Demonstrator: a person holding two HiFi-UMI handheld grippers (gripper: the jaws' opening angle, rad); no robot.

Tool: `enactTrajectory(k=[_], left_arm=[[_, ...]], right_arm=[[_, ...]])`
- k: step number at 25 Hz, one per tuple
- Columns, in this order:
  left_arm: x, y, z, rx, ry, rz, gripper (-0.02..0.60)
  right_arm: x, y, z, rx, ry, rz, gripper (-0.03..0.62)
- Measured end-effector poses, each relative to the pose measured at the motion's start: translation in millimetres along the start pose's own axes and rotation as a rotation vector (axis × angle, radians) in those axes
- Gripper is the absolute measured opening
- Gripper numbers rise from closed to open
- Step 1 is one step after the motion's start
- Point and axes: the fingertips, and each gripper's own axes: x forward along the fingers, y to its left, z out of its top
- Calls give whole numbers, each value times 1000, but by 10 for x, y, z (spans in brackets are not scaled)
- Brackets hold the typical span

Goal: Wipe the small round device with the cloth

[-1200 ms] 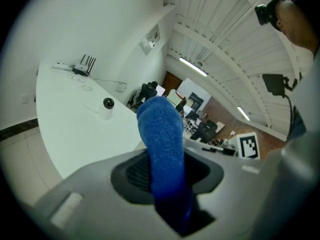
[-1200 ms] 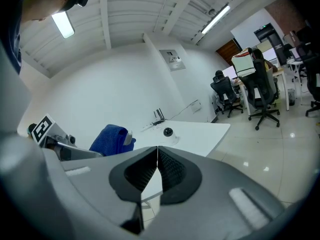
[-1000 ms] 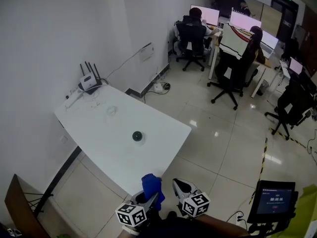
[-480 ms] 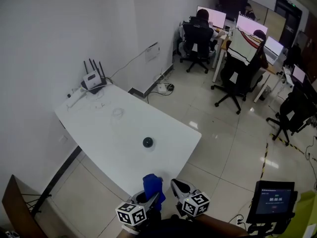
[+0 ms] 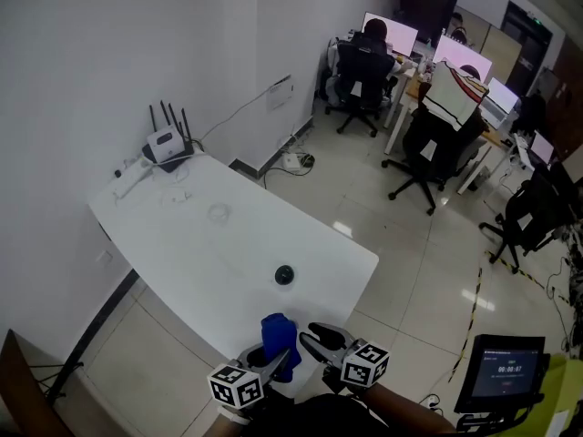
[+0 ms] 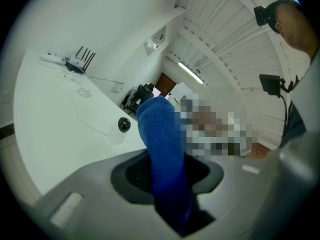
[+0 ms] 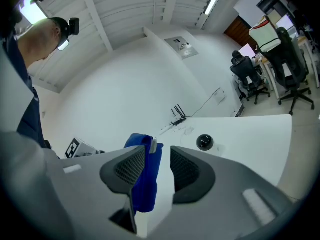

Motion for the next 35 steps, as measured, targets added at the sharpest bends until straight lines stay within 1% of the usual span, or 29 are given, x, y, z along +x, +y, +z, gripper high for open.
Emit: enactTrajectory(k=[2,4,6,9,11,13,14,15,16,18,19,22,24,26,28,29,30,32,35], left_arm=[[10,28,55,2,5,-25,149],[33,24,106,6,13,-68,149],[66,12,165,-2,20,-128,149],[97,-31,215,-37,22,-224,149],[125,-107,224,-63,10,-298,149],[249,-184,356,-66,-17,-373,149],[344,-206,472,-63,-34,-401,149],[418,-193,575,-72,-50,-411,149],[442,-156,635,-97,-61,-403,149],[366,-117,679,-156,-72,-382,149],[327,-108,697,-175,-76,-383,149],[302,-81,765,-188,-85,-422,149],[286,-136,765,-177,-66,-463,149],[289,-219,725,-158,-20,-507,149],[323,-252,644,-143,19,-550,149],[345,-234,595,-145,30,-561,149],[369,-192,553,-155,38,-557,145],[424,-68,491,-194,46,-514,144],[484,85,422,-266,34,-453,144]], right_arm=[[45,36,60,33,-4,34,209],[96,75,85,84,-4,81,268],[174,113,73,138,11,139,298],[254,149,-9,202,42,211,321],[227,146,-31,232,45,248,359],[223,89,102,239,33,308,383],[244,43,220,239,28,344,385],[270,1,328,250,24,374,385],[292,-14,394,277,21,392,385],[339,30,415,328,23,407,385],[372,46,413,341,22,410,385],[481,25,408,364,28,428,385],[510,35,362,409,51,461,385],[504,81,309,456,84,512,385],[496,134,241,470,123,550,383],[499,147,202,465,139,554,362],[508,135,167,457,147,543,296],[539,47,115,447,143,492,273],[577,-64,67,433,130,422,259]])
